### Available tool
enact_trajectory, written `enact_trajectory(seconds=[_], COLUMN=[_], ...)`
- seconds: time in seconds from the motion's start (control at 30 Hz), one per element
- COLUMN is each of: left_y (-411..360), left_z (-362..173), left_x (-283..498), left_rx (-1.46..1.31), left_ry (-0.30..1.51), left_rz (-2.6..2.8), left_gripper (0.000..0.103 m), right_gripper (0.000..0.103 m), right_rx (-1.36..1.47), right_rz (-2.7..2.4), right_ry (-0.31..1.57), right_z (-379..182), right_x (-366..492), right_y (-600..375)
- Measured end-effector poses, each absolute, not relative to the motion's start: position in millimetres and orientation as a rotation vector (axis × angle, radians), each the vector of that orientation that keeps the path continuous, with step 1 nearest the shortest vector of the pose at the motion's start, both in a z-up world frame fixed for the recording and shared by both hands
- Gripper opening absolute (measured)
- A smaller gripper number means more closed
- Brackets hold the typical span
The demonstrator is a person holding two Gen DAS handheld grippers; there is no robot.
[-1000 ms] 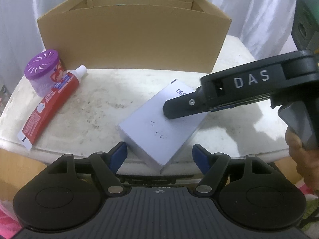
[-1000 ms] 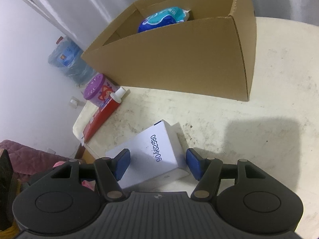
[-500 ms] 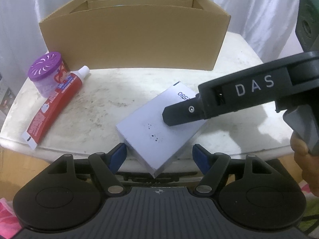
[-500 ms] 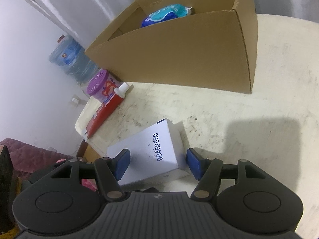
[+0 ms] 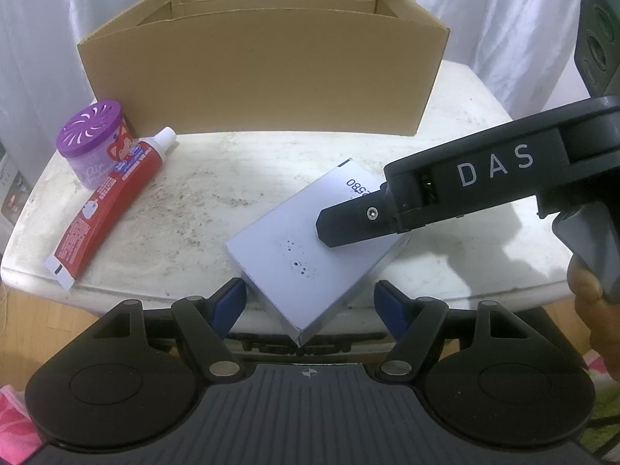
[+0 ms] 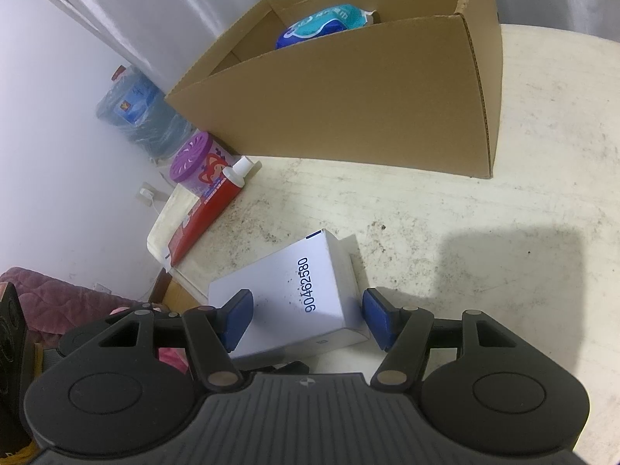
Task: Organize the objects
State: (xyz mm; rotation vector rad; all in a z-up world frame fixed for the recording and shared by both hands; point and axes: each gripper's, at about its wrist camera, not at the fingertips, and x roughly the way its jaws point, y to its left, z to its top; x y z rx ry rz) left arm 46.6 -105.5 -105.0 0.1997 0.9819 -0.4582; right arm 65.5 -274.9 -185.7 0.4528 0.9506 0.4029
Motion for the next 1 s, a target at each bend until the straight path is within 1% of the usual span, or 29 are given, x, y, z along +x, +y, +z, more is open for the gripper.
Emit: enact_trajectory(seconds=[1.0], left_y=[-107.1], left_z=[-105.5], left_x=[46.1], left_rx=[0.213], left_ry=[0.986], left_rz=[-0.46], left_gripper=[0.073], right_gripper=[0.067], right_rx=[0.453], right_rz=[0.403], right_ry=[0.951], right_z=[-186.4], right_x=[66.8], right_y=[-274.3])
